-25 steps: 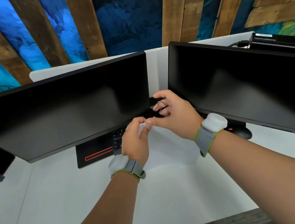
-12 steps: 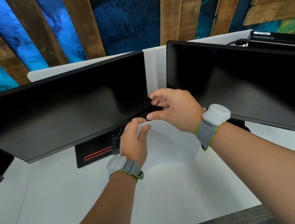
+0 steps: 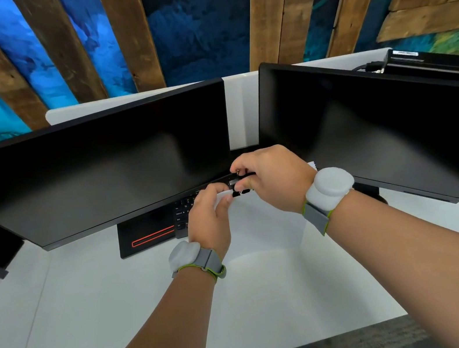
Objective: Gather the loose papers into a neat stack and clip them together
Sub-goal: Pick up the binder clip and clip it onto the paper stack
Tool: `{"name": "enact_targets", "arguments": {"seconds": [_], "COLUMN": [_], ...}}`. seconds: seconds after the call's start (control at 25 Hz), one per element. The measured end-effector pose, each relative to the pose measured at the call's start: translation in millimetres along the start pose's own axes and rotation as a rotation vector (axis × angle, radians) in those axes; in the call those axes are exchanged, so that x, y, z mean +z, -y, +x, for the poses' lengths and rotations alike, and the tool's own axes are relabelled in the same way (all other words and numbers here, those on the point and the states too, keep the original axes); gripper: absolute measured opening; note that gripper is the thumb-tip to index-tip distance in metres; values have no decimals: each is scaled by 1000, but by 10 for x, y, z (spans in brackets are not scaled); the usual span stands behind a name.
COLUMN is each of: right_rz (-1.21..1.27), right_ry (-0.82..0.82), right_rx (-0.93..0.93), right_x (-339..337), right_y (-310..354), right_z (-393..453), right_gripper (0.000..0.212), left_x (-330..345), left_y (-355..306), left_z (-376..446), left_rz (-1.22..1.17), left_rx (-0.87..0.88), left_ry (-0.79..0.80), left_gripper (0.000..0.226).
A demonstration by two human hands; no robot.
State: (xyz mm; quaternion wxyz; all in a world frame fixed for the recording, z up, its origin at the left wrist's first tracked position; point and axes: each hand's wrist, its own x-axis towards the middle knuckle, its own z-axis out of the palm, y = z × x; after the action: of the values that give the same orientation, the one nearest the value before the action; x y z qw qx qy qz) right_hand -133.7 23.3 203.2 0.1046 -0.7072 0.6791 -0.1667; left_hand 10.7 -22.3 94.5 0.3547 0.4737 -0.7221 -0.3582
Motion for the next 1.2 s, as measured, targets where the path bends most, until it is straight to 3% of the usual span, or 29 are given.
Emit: {"name": "enact_targets", "arguments": {"seconds": [0.28, 0.48, 0.64, 0.92, 1.2], "right_rz": [50, 173, 103, -131, 323], "right_ry": [59, 115, 2, 307, 193], "right_rx": [52, 57, 49, 126, 222], "right_x": [124, 169, 230, 204, 253], "right_y": [-158, -240, -227, -139, -273], "right_z": [-29, -120, -140, -69, -17], "right_gripper": [41, 81, 55, 88, 56], "left_x": [-11, -20, -13, 19, 44], "left_y": [-16, -9, -16, -37, 6], "left_z": [-66, -91, -99, -114, -110], "left_rz": [-42, -69, -74, -90, -74], "left_rx": [-6, -13, -8, -26, 6], "left_ry": [-1, -6, -15, -26, -51], "left_gripper": [7, 10, 8, 9, 9]}}
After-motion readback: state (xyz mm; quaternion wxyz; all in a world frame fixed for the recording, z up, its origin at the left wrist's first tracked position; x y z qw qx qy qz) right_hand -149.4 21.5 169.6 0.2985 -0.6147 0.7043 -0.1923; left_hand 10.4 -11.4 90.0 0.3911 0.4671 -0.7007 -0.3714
